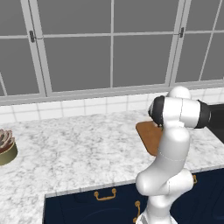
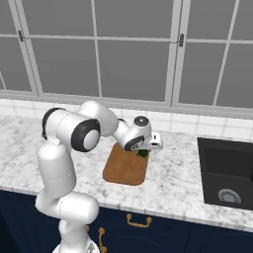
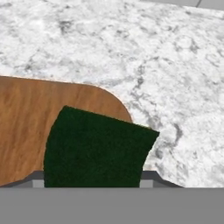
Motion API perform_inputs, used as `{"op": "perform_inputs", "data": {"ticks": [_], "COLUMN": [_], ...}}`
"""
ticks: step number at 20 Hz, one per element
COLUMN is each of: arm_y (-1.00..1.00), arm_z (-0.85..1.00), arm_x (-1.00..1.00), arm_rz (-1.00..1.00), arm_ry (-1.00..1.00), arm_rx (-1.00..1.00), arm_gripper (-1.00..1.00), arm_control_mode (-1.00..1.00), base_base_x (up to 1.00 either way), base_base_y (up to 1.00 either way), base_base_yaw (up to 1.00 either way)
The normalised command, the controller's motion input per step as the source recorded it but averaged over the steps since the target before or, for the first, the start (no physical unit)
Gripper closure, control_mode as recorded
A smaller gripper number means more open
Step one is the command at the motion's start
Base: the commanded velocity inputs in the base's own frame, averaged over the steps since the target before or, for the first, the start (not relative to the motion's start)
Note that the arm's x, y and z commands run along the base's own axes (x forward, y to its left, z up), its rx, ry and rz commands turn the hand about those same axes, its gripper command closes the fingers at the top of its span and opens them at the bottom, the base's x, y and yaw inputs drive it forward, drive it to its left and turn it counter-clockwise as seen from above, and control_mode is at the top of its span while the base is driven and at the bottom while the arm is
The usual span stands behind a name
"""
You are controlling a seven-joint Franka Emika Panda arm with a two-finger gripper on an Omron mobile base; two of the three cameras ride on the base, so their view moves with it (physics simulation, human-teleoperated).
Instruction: Pick up the sponge from the counter and clean the cutting board by briefly scrubbing or pressing down on the cutting board. Once finished, release the sponge.
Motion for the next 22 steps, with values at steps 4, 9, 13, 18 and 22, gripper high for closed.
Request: {"op": "perform_inputs", "data": {"ticks": [4,9,13,18,22], "arm_y": [0.0,0.0,0.0,0.0,0.0], "arm_z": [-0.19,-0.14,-0.11,-0.11,-0.09], "arm_x": [-0.14,-0.3,-0.39,-0.41,-0.44], "arm_rz": [0.0,0.0,0.0,0.0,0.0], "arm_ry": [-0.06,-0.1,-0.11,-0.1,-0.07], "arm_rx": [0.0,0.0,0.0,0.0,0.0], "arm_gripper": [1.0,1.0,1.0,1.0,1.0], "arm_control_mode": [-1.0,-1.0,-1.0,-1.0,-1.0], "base_base_x": [0.0,0.0,0.0,0.0,0.0], "base_base_y": [0.0,0.0,0.0,0.0,0.0], "base_base_yaw": [0.0,0.0,0.0,0.0,0.0]}}
